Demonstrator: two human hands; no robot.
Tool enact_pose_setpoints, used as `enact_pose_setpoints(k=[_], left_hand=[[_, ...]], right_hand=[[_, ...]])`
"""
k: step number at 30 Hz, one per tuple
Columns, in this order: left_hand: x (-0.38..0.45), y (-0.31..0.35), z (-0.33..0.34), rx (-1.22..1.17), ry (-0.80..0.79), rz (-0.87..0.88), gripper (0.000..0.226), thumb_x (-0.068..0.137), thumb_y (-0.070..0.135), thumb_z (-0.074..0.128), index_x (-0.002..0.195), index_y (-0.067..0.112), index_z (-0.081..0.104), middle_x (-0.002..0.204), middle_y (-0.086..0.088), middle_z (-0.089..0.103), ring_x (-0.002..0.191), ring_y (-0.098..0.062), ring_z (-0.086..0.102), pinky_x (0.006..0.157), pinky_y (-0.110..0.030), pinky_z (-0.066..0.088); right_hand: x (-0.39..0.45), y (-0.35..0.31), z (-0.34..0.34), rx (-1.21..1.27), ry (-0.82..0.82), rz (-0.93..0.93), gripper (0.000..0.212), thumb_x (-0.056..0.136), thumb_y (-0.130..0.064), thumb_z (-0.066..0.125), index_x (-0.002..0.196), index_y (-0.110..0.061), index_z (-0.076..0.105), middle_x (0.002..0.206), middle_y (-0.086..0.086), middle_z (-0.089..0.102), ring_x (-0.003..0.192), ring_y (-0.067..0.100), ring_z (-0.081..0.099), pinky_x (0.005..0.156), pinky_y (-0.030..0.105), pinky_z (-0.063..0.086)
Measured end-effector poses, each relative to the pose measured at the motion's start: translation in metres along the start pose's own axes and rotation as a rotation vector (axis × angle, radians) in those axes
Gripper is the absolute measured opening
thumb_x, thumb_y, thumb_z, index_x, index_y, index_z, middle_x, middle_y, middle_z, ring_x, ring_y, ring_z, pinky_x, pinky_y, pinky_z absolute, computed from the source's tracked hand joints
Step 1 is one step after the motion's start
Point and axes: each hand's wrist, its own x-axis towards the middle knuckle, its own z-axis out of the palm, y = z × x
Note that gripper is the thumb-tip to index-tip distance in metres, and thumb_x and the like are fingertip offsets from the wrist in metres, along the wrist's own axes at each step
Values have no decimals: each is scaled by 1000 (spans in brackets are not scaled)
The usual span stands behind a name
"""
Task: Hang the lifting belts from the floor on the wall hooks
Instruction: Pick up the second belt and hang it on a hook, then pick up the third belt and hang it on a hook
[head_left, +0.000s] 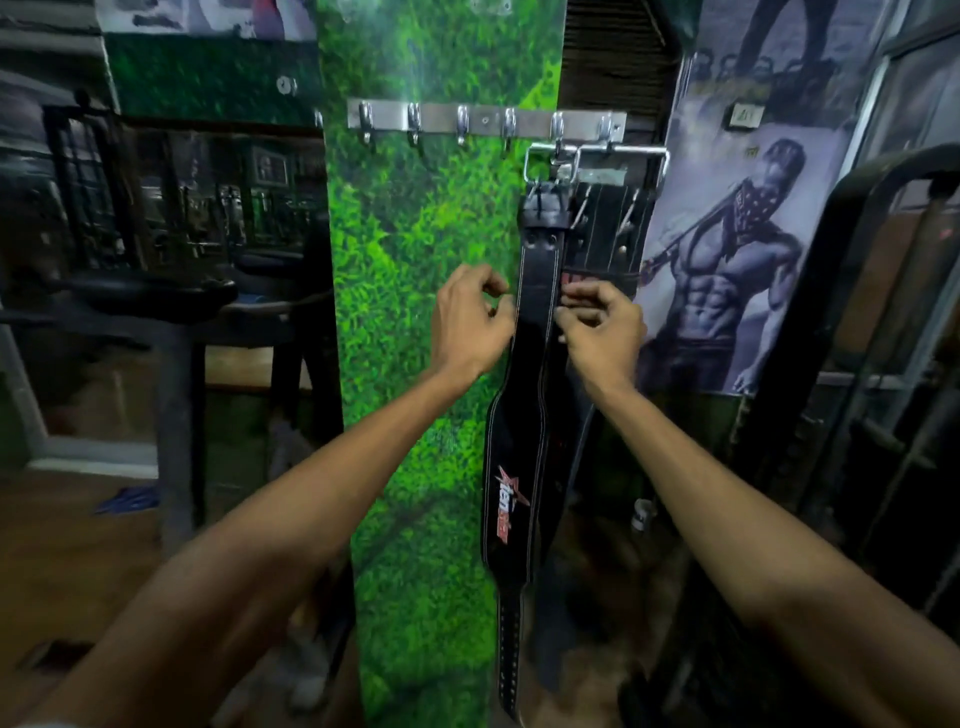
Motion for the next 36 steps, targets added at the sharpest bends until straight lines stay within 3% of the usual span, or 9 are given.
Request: enact_pose_setpoints(k=[7, 11, 14, 19, 23, 27, 32, 36], left_hand=[[-132, -37, -1, 19, -167, -226, 8, 78, 21, 64, 83, 22, 69, 91, 6, 71, 73, -17, 67, 72, -34, 55], [-226, -55, 5, 11, -288, -379, 8, 76, 19, 67, 83, 23, 69, 89, 8, 70, 69, -12, 63, 65, -27, 51], [-293, -73, 10, 48, -371, -480, 13, 75, 17, 69, 87, 22, 67, 92, 3, 68, 67, -11, 56, 67, -26, 49], [-408, -100, 13, 168, -568, -673, 22, 75, 16, 69, 96, 19, 70, 100, 1, 70, 79, -16, 62, 75, -33, 56], [-496, -108, 13, 224, -719, -815, 23, 74, 22, 69, 97, 21, 71, 102, 0, 73, 90, -25, 68, 77, -33, 56], [-580, -125, 27, 252, -842, -838, 32, 73, 35, 55, 97, 22, 71, 98, 1, 74, 90, -25, 71, 79, -38, 58], [-671, -152, 63, 271, -930, -864, 22, 76, 30, 60, 96, 23, 65, 89, -2, 69, 78, -25, 70, 71, -36, 57], [-756, -198, 105, 339, -1036, -713, 26, 82, 19, 62, 107, 24, 60, 111, 2, 59, 95, -21, 66, 77, -35, 56]], right_hand=[[-128, 45, -20, -119, -139, 273, 21, 79, -6, 71, 92, -22, 73, 79, 9, 74, 64, 10, 68, 59, 43, 64], [-215, 94, -33, -171, -240, 448, 23, 77, -10, 70, 86, -32, 71, 78, 0, 75, 69, 10, 71, 65, 47, 64], [-277, 137, -46, -239, -295, 593, 24, 79, -8, 69, 84, -31, 72, 71, -7, 72, 61, 5, 66, 66, 50, 63], [-375, 211, -74, -300, -453, 739, 26, 77, -6, 67, 85, -31, 69, 85, -2, 75, 82, 20, 74, 77, 50, 62], [-450, 254, -96, -342, -533, 845, 27, 76, -10, 68, 76, -37, 66, 80, -11, 73, 80, 11, 72, 84, 45, 61], [-510, 287, -112, -347, -553, 932, 24, 75, -8, 71, 77, -32, 69, 77, -15, 73, 77, 2, 71, 83, 37, 61], [-596, 362, -133, -460, -666, 803, 7, 84, -17, 75, 91, -19, 75, 88, -1, 78, 81, 18, 74, 75, 27, 55], [-675, 444, -151, -558, -795, 828, 14, 90, -26, 71, 102, -20, 75, 92, -4, 77, 79, 12, 73, 74, 29, 59]])
